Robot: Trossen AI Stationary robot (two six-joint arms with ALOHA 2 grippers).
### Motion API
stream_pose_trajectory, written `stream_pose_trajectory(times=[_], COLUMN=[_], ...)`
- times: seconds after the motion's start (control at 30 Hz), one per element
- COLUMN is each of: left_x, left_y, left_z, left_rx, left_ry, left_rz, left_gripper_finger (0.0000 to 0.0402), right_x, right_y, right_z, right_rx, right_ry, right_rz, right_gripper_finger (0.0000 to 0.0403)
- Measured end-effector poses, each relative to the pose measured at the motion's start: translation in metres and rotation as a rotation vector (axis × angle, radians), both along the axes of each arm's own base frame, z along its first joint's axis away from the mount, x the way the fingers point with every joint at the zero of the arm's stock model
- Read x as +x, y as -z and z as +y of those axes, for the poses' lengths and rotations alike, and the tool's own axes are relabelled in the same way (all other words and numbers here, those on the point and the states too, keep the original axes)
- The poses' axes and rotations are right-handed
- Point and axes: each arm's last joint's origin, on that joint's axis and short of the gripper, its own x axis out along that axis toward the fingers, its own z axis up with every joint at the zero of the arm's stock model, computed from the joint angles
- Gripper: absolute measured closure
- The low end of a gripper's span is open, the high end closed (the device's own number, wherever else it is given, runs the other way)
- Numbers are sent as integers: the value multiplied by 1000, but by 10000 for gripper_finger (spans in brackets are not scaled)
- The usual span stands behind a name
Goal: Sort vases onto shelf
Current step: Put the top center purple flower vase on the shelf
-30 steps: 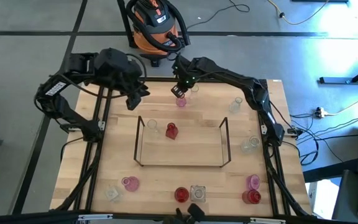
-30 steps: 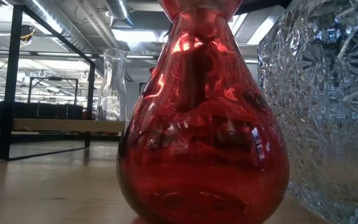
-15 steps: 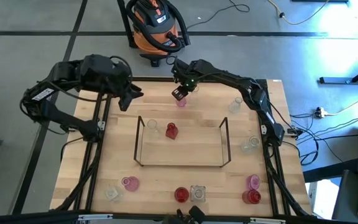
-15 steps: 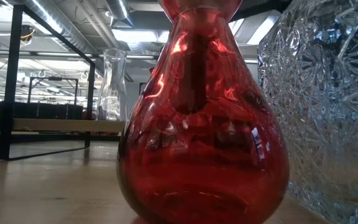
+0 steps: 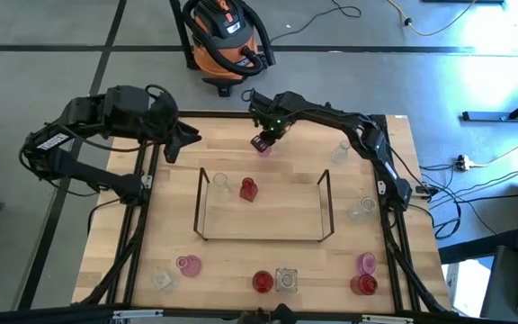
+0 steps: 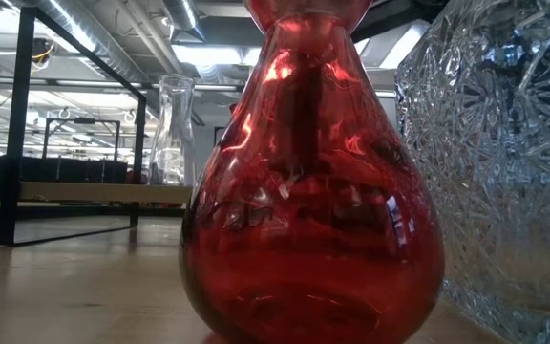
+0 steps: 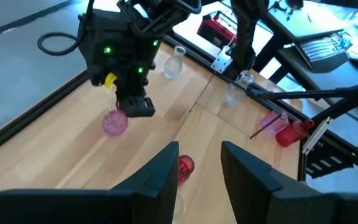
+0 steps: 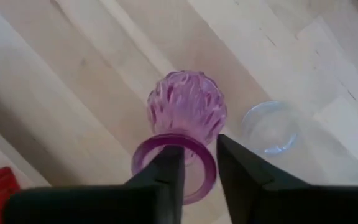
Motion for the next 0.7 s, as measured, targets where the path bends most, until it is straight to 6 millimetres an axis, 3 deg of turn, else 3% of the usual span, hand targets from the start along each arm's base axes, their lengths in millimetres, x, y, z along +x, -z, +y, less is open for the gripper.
stream_pose_trajectory(times=[0.13,0.43,0.57,0.7], left_x=[-2,-2,-2,-2], left_y=[-1,-1,0,0], left_z=[-1,-1,0,0], left_rx=[3,9,9,9], left_ry=[-1,2,3,3], left_rz=[-4,-2,0,1], left_gripper_finger=[288,288,288,288], right_x=[4,0,-8,-13], right_y=[-7,-40,-60,-67], right_z=[6,27,40,52], right_rx=[7,43,124,263], right_ry=[-29,-163,-230,-281], right_rz=[-24,16,35,15], right_gripper_finger=[393,396,395,397])
